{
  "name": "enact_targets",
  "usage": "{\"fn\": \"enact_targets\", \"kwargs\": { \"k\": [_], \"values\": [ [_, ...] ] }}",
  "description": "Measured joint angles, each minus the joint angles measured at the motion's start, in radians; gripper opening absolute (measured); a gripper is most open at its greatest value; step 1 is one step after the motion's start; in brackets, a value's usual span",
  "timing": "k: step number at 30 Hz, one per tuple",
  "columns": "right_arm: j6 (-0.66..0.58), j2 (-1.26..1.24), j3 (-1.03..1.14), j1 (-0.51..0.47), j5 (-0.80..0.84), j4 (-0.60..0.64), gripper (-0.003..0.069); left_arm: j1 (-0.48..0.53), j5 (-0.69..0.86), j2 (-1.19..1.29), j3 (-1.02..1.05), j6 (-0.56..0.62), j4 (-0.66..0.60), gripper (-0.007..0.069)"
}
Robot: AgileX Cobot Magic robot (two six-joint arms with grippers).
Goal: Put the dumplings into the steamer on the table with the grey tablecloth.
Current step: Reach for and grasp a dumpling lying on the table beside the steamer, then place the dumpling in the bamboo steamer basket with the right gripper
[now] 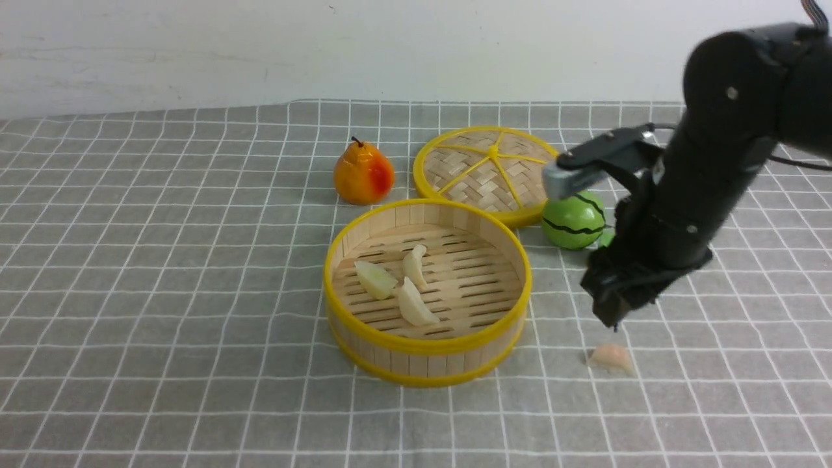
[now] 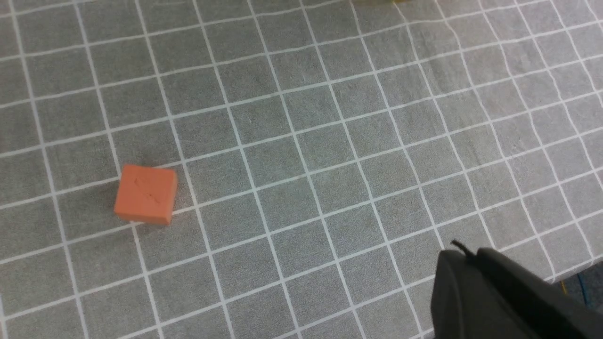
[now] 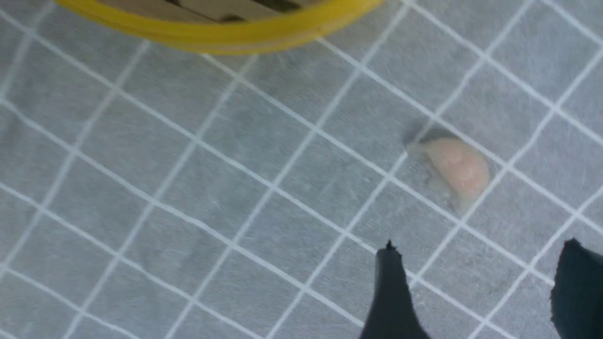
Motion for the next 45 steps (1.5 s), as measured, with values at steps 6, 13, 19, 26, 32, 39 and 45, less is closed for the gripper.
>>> {"fn": "enact_targets", "kwargs": {
  "k": [6, 13, 19, 26, 32, 39, 45],
  "values": [
    [-0.021, 0.065, 0.111, -0.025, -0.154, -0.001, 0.0468, 0.000, 0.000, 0.000, 0.000, 0.000, 0.000, 0.0020],
    [-0.023, 0.176, 0.113, -0.023, -0.290, -0.026, 0.0548, 0.000, 0.000, 0.000, 0.000, 0.000, -0.004, 0.0020],
    [-0.023, 0.204, 0.113, -0.023, -0.335, -0.037, 0.0518, 0.000, 0.000, 0.000, 0.000, 0.000, -0.012, 0.0020],
    [-0.023, 0.209, 0.109, -0.023, -0.315, -0.029, 0.0314, 0.000, 0.000, 0.000, 0.000, 0.000, -0.016, 0.0025],
    [-0.022, 0.196, 0.108, -0.022, -0.282, -0.047, 0.0167, 0.000, 0.000, 0.000, 0.000, 0.000, -0.016, 0.0028],
    [-0.001, 0.094, -0.023, -0.010, -0.164, 0.015, 0.0169, 0.000, 0.000, 0.000, 0.000, 0.000, -0.016, 0.0031],
    [-0.001, 0.100, -0.175, 0.078, -0.186, 0.128, 0.0169, 0.000, 0.000, 0.000, 0.000, 0.000, -0.016, 0.0037]
  ]
}}
